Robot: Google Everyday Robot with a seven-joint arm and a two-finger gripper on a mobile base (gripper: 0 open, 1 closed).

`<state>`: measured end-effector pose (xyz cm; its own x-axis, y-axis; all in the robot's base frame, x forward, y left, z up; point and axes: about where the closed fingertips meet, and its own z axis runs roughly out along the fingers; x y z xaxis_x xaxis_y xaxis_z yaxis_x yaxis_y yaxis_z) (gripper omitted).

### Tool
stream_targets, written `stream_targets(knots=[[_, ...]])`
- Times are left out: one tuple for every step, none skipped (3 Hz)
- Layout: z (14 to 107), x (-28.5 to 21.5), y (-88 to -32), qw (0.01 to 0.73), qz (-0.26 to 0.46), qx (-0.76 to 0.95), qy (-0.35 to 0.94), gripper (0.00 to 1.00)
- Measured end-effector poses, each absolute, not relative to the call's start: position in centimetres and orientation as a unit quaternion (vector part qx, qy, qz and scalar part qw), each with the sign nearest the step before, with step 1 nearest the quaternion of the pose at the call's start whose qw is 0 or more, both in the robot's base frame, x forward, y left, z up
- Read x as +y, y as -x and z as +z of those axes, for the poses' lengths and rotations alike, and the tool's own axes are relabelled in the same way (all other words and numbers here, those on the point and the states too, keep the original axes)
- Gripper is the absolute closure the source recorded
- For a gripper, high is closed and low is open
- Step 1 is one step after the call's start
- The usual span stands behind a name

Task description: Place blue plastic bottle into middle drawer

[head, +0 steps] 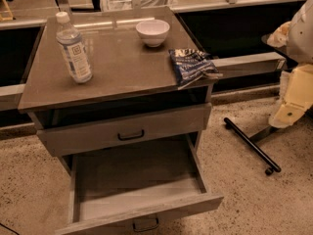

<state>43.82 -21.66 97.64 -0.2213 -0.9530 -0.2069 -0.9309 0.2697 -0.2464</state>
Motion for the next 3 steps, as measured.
stream_targets(knots=[[97.6,-21.6,-43.8,0.159,-0.035,0.781,0.603,0.0],[97.8,-17.4,-47.7,0.182,-0.018,0.744,0.643,0.0],[98.8,-7.0,-54.7,0.266,0.043,0.657,0.704,0.0]])
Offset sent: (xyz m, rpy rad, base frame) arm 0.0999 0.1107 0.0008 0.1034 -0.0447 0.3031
